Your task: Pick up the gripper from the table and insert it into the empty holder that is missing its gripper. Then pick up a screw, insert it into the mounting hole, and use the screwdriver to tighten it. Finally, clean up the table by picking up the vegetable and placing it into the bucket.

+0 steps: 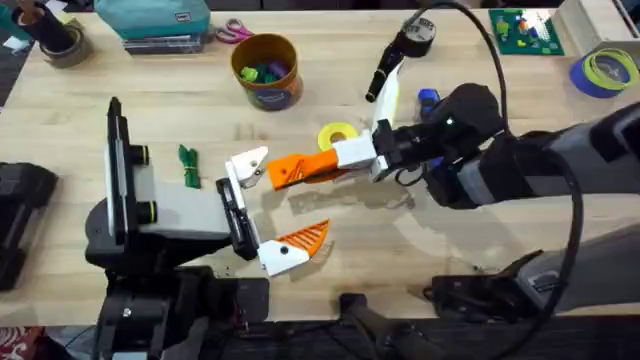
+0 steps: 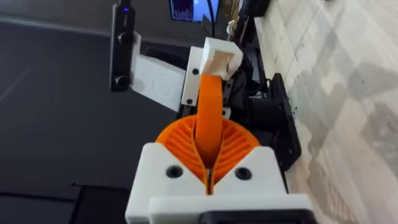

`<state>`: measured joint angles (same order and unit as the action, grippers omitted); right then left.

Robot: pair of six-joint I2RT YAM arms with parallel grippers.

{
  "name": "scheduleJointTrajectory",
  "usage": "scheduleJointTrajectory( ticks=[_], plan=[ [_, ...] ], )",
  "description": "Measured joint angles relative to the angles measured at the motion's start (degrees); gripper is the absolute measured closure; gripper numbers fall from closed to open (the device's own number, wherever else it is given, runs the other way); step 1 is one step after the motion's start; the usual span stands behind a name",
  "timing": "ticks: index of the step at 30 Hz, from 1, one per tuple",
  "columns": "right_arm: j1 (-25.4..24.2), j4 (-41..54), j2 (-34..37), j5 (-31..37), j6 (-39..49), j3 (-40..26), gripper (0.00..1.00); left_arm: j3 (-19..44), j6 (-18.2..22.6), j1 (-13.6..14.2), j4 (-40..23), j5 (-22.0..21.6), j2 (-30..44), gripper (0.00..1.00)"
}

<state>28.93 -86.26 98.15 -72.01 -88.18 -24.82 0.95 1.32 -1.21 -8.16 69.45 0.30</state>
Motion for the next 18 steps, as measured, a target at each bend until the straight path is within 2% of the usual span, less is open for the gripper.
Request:
scheduleJointTrajectory(
  ticks=[18],
  plan=[
    [1.8,1.8,0.0,2.6,-0.7,0.0,0.993,0.0,0.0,0.0,0.0,0.0,0.0,0.015]
  ],
)
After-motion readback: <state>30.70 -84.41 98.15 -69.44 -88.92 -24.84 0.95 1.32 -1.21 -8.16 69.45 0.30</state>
